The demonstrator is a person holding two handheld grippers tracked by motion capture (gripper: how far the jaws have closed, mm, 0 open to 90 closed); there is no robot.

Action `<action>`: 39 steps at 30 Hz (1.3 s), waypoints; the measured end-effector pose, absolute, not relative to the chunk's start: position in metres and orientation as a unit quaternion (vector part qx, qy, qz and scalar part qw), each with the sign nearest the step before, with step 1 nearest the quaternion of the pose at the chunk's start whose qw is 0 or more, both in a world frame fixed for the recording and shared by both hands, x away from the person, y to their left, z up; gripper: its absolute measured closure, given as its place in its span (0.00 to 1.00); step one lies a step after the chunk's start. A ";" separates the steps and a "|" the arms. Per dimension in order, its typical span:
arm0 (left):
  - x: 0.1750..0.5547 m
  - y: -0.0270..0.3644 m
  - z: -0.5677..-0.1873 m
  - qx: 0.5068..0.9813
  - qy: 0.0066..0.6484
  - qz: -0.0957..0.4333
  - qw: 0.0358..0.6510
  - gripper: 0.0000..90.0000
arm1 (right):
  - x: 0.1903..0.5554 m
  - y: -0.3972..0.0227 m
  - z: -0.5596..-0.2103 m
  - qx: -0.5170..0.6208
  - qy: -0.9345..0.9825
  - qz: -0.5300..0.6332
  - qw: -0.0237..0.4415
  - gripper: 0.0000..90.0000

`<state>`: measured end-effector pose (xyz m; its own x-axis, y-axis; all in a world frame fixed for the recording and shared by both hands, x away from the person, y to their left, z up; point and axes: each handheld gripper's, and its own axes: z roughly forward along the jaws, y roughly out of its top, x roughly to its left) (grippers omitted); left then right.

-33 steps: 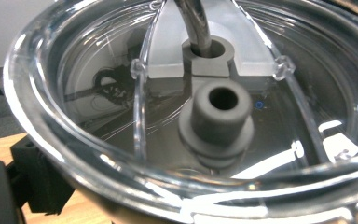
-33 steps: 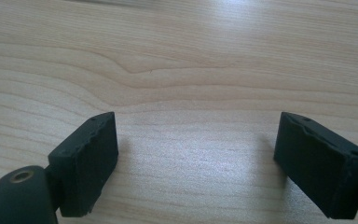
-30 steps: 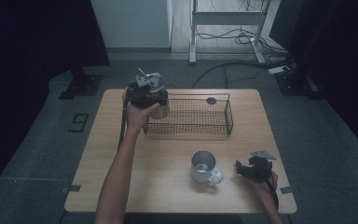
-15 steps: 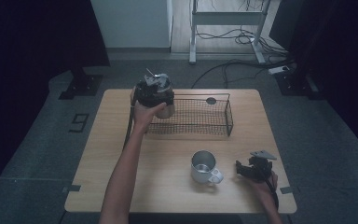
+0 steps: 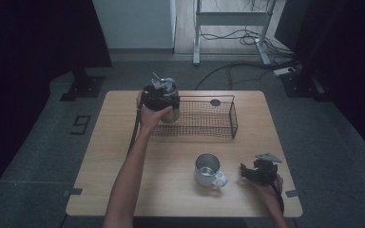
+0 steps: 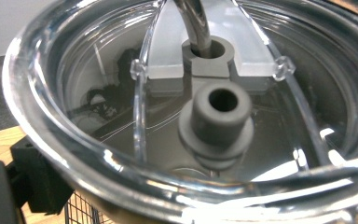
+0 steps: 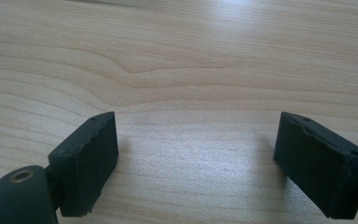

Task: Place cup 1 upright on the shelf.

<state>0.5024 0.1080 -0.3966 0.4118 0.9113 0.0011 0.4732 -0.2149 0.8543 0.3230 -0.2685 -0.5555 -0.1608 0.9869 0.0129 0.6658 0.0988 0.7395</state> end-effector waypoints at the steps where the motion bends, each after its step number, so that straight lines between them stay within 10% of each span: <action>1: 0.503 0.108 -0.398 0.732 0.473 0.265 0.411 0.04 | 0.323 -0.269 -0.555 0.594 0.695 0.312 0.257 0.15; 39: 0.515 0.103 -0.449 0.744 0.495 0.247 0.374 0.04 | 0.323 -0.268 -0.556 0.594 0.696 0.312 0.258 0.15</action>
